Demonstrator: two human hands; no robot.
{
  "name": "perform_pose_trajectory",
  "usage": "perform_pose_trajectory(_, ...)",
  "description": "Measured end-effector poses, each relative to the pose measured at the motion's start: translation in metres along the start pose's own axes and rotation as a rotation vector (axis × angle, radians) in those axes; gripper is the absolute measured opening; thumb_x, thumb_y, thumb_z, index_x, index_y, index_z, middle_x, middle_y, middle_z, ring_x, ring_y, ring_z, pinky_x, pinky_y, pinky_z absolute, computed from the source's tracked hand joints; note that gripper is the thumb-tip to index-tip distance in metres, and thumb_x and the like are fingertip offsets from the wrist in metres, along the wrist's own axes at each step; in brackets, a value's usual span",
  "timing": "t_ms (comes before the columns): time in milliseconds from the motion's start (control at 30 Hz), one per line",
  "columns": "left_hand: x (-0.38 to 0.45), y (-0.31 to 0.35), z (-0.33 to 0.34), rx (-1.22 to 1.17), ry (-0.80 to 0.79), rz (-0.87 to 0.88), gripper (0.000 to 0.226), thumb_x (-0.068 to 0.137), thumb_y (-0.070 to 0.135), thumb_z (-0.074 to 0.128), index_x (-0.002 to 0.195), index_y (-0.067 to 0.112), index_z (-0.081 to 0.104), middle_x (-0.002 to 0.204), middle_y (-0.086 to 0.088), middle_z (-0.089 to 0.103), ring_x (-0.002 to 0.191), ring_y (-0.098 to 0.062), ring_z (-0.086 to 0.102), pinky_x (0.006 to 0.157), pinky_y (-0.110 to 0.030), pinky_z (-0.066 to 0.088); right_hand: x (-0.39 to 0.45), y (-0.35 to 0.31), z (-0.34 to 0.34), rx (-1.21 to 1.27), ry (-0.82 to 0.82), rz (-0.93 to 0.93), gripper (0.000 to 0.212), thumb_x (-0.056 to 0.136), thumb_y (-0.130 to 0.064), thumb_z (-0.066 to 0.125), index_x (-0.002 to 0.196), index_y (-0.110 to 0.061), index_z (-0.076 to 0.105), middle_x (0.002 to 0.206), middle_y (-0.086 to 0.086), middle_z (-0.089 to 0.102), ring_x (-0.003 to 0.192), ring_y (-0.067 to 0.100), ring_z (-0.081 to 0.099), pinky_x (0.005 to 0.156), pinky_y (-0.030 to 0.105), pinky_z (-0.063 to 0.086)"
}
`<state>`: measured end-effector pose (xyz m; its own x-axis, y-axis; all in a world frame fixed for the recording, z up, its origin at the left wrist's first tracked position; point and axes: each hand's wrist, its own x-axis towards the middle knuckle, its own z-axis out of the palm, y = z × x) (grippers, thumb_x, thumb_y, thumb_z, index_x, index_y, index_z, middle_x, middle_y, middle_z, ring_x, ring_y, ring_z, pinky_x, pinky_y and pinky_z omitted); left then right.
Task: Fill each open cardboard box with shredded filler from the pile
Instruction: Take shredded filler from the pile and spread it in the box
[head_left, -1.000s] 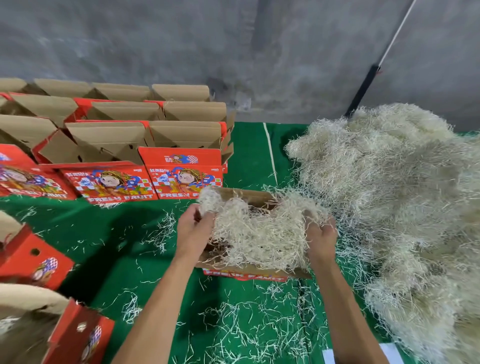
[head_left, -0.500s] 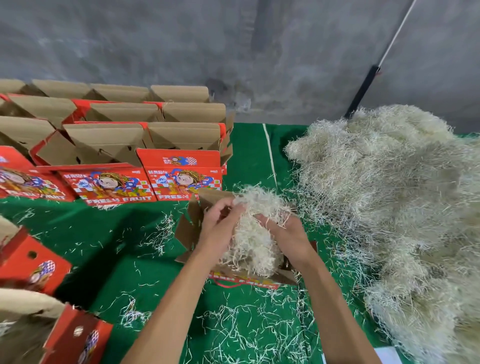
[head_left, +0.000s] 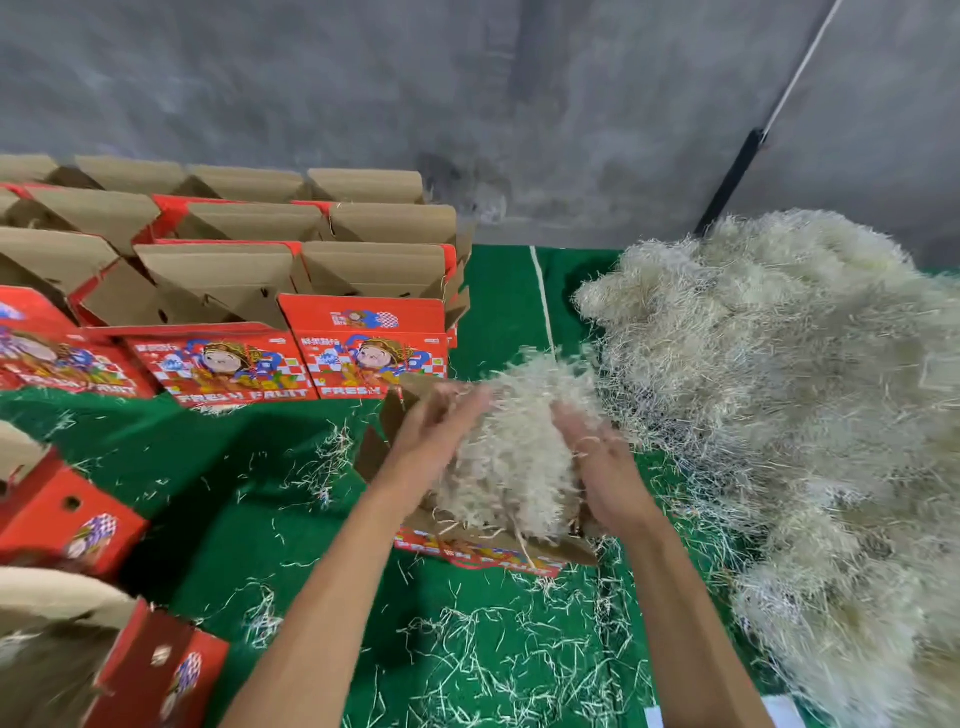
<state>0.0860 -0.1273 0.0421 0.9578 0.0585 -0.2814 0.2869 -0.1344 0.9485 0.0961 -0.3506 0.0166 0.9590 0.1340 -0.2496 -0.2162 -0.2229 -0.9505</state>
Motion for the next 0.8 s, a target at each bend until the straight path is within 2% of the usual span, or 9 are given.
perform_pose_trajectory(100,0.004,-0.001,0.029,-0.055,-0.01,-0.087,0.073,0.059,0.085,0.068,0.121,0.049,0.052,0.104,0.036,0.065,0.116,-0.005,0.053,0.106,-0.033,0.03,0.008,0.001,0.017,0.046,-0.008,-0.004,0.049,0.096,-0.055,0.051,0.137,-0.027,0.051,0.076,-0.002,0.065,0.072,-0.001,0.066,0.065,0.012,0.052)
perform_pose_trajectory(133,0.007,-0.005,0.03,-0.068,0.058,-0.084,0.092,0.06,0.083,0.069,0.134,0.033,0.049,0.12,0.021,0.066,0.123,-0.015,0.053,0.11,-0.036,0.034,0.008,0.002,0.014,0.069,0.034,0.002,0.048,0.097,-0.048,0.052,0.136,-0.021,0.049,0.073,0.003,0.057,0.078,0.002,0.063,0.079,0.024,0.06)
perform_pose_trajectory(200,0.013,-0.005,0.021,-0.07,0.143,-0.058,0.106,0.062,0.08,0.07,0.143,0.017,0.042,0.138,0.0,0.055,0.123,-0.02,0.052,0.109,-0.038,0.036,0.007,0.001,0.007,0.076,0.087,-0.018,0.053,0.087,-0.064,0.06,0.121,-0.023,0.051,0.067,-0.011,0.048,0.07,0.005,0.054,0.07,0.022,0.047)
perform_pose_trajectory(267,0.018,-0.004,0.006,-0.092,0.174,-0.009,0.106,0.063,0.077,0.073,0.146,0.019,0.041,0.132,0.013,0.047,0.118,-0.01,0.045,0.102,-0.028,0.031,0.007,-0.002,0.004,0.058,0.093,-0.036,0.06,0.069,-0.083,0.063,0.095,-0.033,0.046,0.051,-0.005,0.049,0.047,0.011,0.052,0.047,0.031,0.049)
perform_pose_trajectory(333,0.02,-0.003,-0.005,-0.131,0.213,0.04,0.105,0.06,0.077,0.076,0.143,0.021,0.045,0.134,0.01,0.05,0.119,-0.009,0.045,0.102,-0.029,0.032,0.008,-0.005,0.006,0.09,0.147,-0.037,0.055,0.077,-0.076,0.065,0.099,-0.028,0.049,0.074,0.016,0.07,0.069,0.025,0.073,0.056,0.048,0.059)
perform_pose_trajectory(467,0.021,-0.002,-0.021,-0.147,0.323,0.127,0.112,0.062,0.077,0.074,0.146,0.01,0.042,0.146,-0.001,0.049,0.125,-0.008,0.043,0.107,-0.028,0.028,0.009,-0.011,0.009,0.139,0.297,0.016,0.104,0.072,-0.078,0.069,0.141,-0.006,0.039,0.12,0.026,0.06,0.107,0.017,0.064,0.061,0.008,0.048)
perform_pose_trajectory(533,0.022,-0.004,-0.032,-0.13,0.402,0.133,0.109,0.065,0.076,0.072,0.145,0.008,0.043,0.143,0.001,0.052,0.121,-0.001,0.047,0.104,-0.023,0.031,0.007,-0.012,0.005,0.145,0.341,-0.056,0.082,0.073,-0.077,0.069,0.116,-0.008,0.058,0.118,0.035,0.055,0.112,0.037,0.055,0.069,0.022,0.06)
perform_pose_trajectory(700,0.027,-0.013,-0.06,-0.072,0.572,0.093,0.1,0.078,0.068,0.068,0.149,0.005,0.036,0.055,0.027,0.051,0.047,0.022,0.043,0.057,0.003,0.034,0.002,-0.018,-0.006,0.183,0.478,-0.069,0.07,0.087,-0.063,0.064,0.114,0.001,0.061,0.068,0.017,0.066,0.063,0.035,0.066,0.086,0.069,0.049)
perform_pose_trajectory(800,0.022,-0.012,-0.059,0.015,0.466,0.119,0.083,0.08,0.07,0.064,0.133,0.006,0.056,0.088,0.001,0.067,0.08,0.004,0.065,0.087,-0.025,0.055,0.001,-0.018,-0.01,0.148,0.464,-0.08,0.076,0.09,-0.066,0.057,0.091,0.01,0.059,0.049,0.013,0.054,0.039,0.031,0.049,0.048,0.045,0.048)
